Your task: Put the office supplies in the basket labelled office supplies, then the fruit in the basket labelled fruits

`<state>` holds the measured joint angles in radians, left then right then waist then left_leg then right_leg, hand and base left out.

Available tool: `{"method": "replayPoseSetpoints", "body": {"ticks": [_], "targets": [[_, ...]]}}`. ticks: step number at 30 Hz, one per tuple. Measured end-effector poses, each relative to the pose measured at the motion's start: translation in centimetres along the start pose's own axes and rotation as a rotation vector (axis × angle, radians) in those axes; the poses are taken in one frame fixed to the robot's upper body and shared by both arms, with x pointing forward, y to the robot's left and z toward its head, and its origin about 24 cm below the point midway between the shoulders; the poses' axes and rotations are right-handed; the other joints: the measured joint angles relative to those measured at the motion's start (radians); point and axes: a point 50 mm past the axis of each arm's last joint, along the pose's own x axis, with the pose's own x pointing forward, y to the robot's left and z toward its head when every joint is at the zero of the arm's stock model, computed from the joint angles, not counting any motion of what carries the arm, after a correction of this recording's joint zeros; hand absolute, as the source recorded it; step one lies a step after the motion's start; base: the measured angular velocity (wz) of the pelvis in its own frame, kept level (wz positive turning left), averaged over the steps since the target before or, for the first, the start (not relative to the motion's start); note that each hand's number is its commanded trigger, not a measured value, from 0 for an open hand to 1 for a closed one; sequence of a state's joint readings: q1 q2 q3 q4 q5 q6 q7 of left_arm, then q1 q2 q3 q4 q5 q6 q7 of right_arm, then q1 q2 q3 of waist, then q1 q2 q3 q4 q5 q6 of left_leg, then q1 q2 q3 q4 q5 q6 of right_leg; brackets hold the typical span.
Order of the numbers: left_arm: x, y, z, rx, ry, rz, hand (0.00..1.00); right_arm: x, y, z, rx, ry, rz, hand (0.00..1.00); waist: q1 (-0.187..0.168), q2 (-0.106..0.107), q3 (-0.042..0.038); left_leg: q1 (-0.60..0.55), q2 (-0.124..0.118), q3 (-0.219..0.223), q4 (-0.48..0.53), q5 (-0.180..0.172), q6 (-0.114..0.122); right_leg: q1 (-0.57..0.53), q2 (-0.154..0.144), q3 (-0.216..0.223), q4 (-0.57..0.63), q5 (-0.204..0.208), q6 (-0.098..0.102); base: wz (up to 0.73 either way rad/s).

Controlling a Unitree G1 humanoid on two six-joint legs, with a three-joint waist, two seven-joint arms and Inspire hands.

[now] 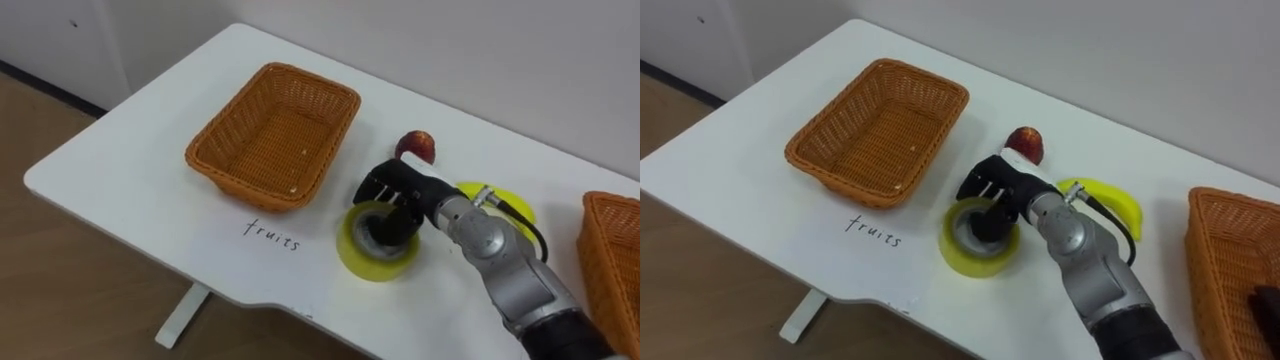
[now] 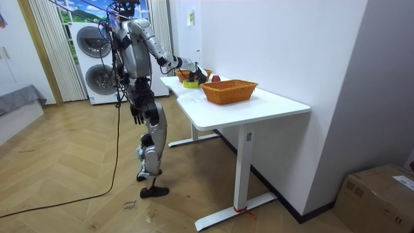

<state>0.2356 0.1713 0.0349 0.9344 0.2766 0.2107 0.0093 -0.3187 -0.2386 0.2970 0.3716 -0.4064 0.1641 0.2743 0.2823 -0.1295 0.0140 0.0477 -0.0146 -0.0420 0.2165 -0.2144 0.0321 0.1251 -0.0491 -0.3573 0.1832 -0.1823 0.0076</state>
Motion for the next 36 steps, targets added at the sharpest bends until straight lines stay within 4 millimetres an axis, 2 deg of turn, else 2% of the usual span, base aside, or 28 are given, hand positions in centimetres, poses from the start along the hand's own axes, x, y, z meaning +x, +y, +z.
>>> {"method": "replayPoseSetpoints", "body": {"ticks": [17, 20, 23, 28, 30, 36], "targets": [[0.1, 0.1, 0.3, -0.005, -0.009, 0.013, 0.0, 0.0, -0.3, 0.2, 0.004, -0.01, -0.004, 1.0, -0.007, 0.001, 0.0006, -0.002, -0.001, 0.008, 0.0, 0.0, 0.0, 0.003, 0.002, 0.012, -0.015, 0.0, 0.0, 0.0], [0.1, 0.1, 0.1, -0.014, -0.006, 0.016, 0.0, -0.2, -0.6, 0.9, -0.01, -0.038, -0.018, 1.0, -0.03, 0.005, 0.0026, -0.004, -0.001, 0.012, 0.006, 0.0, 0.0, 0.001, 0.001, 0.014, -0.015, 0.0, 0.0, 0.0], [0.1, 0.0, 0.1, -0.013, -0.004, 0.013, 0.0, -0.6, -1.3, 1.9, -0.064, -0.075, -0.052, 1.0, -0.048, 0.015, 0.0022, -0.009, -0.001, 0.014, 0.006, 0.0, 0.0, -0.008, 0.001, 0.021, -0.014, 0.0, 0.0, -0.04], [0.1, 0.3, 0.1, -0.052, -0.018, 0.024, 0.0, -2.3, -4.0, 2.8, -0.083, -0.136, -0.162, 1.0, -0.098, 0.037, -0.0111, -0.008, -0.004, 0.017, 0.006, 0.002, 0.002, -0.011, -0.001, 0.025, -0.014, 0.0, 0.0, 0.02], [0.1, 0.4, 0.3, -0.057, -0.034, 0.034, 0.0, -2.8, -5.1, 3.0, -0.081, -0.152, -0.207, 1.0, -0.111, 0.042, -0.0119, -0.001, -0.003, 0.02, 0.004, 0.002, 0.002, -0.008, -0.001, 0.028, -0.014, 0.0, 0.0, -0.07], [0.2, 0.4, 0.8, -0.094, -0.064, 0.047, 0.0, -3.6, -6.8, 2.4, -0.064, -0.145, -0.281, 1.0, -0.124, 0.033, -0.0125, 0.016, 0.001, 0.037, -0.013, 0.004, 0.001, -0.003, -0.001, 0.037, -0.013, 0.0, 0.0, -0.12]]}}
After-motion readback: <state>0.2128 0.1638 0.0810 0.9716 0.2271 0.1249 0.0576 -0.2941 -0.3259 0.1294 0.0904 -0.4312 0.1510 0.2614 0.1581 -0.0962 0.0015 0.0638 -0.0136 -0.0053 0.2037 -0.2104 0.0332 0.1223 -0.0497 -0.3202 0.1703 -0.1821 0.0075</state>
